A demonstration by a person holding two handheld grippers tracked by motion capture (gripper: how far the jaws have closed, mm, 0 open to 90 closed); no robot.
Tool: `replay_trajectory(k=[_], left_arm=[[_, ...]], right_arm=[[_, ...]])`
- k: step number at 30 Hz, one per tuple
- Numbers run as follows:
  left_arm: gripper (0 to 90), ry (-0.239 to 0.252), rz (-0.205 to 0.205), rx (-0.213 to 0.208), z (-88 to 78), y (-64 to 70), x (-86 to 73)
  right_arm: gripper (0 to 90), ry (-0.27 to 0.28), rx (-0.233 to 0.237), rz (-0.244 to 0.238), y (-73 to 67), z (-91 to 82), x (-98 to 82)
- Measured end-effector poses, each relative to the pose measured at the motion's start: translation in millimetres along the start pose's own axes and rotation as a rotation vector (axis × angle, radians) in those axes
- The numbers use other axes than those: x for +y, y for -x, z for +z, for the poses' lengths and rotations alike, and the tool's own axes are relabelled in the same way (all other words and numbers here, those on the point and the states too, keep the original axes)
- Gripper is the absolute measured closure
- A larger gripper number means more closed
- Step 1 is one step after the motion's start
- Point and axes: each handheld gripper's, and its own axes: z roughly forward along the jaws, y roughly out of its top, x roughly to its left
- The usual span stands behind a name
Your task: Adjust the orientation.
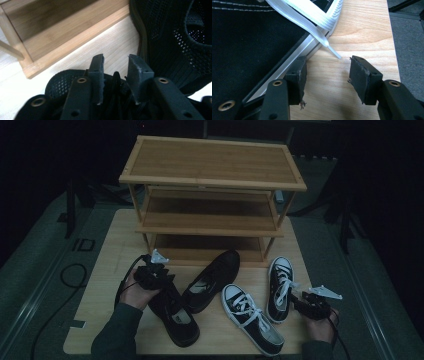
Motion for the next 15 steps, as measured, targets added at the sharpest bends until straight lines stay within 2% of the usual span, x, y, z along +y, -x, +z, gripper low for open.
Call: replay_trajectory(k=[9,15], left_arm=[[52.1,0.015,-0.02,-0.012,-4.2,3.3,-12.9],[40.6,0.047,-0.042,-0.004,-16.2,5.3,-16.6]], right_arm=[[47.1,0.0,0.001,0.001,0.2,0.1,0.1],[47.0,-0.001,-0.001,0.001,0.0,0.1,0.1]])
